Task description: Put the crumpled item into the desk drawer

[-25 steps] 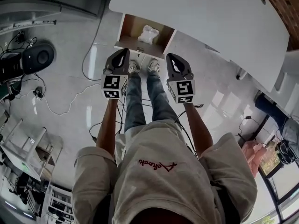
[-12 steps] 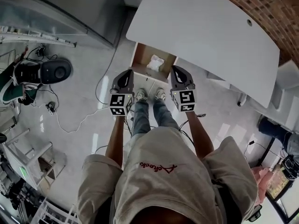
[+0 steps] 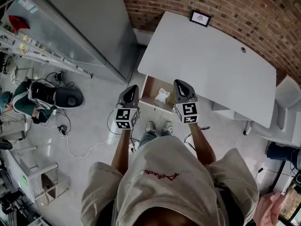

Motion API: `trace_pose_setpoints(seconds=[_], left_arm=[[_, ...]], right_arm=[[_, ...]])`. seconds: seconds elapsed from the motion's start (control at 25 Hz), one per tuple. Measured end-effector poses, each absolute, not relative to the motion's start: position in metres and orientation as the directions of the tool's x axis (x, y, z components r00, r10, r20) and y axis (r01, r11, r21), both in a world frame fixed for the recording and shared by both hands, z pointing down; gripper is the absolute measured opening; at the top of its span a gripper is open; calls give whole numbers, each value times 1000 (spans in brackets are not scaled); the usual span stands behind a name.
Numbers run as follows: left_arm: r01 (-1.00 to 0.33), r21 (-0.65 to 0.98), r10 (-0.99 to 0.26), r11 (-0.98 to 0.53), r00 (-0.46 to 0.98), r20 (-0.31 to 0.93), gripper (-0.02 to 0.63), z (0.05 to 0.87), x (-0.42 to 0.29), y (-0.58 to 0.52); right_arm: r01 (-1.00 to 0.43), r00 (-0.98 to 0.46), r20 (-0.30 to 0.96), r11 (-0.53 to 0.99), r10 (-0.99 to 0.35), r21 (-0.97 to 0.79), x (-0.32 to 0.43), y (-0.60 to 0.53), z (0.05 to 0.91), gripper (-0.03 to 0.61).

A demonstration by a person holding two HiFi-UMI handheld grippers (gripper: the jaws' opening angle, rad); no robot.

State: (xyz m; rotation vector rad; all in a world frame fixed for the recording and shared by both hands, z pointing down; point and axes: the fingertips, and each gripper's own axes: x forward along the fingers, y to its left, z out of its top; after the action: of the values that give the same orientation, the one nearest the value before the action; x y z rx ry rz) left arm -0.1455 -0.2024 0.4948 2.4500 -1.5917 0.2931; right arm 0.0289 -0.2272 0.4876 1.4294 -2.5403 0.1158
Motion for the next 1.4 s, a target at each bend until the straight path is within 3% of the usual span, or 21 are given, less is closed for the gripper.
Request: trace_pose_setpoints(seconds=[0.76, 1.4], left_arm=[[-906, -8, -902, -423, 420, 97, 9, 406, -141, -243], [-904, -4, -901, -428, 426, 80, 9, 397, -150, -258]], right_arm=[[-881, -461, 73, 466, -885, 85, 44, -245, 401, 12], [-881, -456, 92, 463, -885, 95, 33, -260, 401, 11]])
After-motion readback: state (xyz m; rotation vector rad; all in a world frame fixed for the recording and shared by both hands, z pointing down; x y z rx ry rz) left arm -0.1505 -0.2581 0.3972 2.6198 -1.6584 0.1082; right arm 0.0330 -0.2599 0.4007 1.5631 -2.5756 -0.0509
